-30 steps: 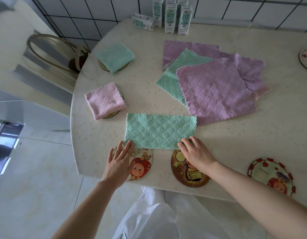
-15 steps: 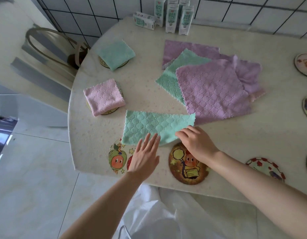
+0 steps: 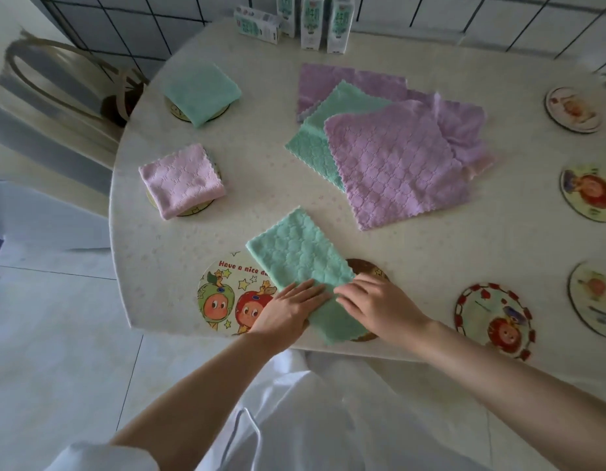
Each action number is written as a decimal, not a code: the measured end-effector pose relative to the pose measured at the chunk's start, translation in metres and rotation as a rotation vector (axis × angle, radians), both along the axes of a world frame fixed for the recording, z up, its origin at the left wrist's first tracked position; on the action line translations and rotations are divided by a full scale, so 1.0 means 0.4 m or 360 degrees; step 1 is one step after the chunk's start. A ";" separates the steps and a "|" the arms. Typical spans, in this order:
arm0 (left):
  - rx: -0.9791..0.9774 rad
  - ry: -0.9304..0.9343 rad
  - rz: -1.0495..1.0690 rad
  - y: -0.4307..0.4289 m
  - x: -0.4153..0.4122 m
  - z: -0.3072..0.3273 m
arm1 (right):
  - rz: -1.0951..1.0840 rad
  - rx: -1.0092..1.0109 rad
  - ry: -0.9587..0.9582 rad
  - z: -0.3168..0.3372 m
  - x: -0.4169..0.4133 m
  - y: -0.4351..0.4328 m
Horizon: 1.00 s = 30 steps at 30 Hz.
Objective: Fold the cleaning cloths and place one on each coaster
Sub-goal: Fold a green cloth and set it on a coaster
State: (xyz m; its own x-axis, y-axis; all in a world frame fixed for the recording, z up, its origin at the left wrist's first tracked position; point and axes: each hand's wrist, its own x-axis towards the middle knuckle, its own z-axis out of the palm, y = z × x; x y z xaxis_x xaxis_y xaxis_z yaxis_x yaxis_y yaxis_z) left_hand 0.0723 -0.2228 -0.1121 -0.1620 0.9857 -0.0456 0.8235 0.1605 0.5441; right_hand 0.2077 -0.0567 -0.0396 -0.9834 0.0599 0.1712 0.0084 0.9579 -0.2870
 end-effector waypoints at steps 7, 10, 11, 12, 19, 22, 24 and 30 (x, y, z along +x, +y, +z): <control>0.0080 0.0070 -0.0143 -0.059 -0.035 0.024 | 0.0292 0.0145 -0.0616 -0.090 0.037 0.065; 0.0054 0.0094 -0.0159 -0.082 -0.042 0.029 | 0.0486 0.0191 -0.0738 -0.106 0.040 0.068; 0.0042 0.0098 -0.0163 -0.090 -0.041 0.028 | 0.0518 0.0219 -0.0745 -0.114 0.041 0.070; 0.0023 0.0090 -0.0155 -0.098 -0.040 0.026 | 0.0532 0.0227 -0.0747 -0.120 0.041 0.070; -0.0176 -0.0549 0.0616 -0.099 -0.029 0.063 | 0.0410 -0.0169 -0.0714 -0.135 0.015 0.071; -0.0537 -0.0838 0.1091 -0.056 -0.045 0.080 | 0.0147 -0.0534 -0.0763 -0.110 -0.021 0.071; -0.0652 -0.1060 0.1349 -0.032 -0.062 0.091 | -0.0106 -0.0771 -0.0780 -0.099 -0.053 0.075; -0.0563 -0.1609 0.1800 0.021 -0.115 0.104 | -0.0541 -0.1497 -0.0865 -0.099 -0.141 0.095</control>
State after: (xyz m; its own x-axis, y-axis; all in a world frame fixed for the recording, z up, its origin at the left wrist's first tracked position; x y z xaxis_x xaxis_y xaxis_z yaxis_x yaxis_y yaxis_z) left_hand 0.0261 -0.2145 -0.0704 -0.5457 0.2925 -0.7853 -0.4821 0.6569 0.5797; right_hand 0.1515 -0.0186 -0.0790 -0.8220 0.2168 -0.5265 0.5692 0.2890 -0.7697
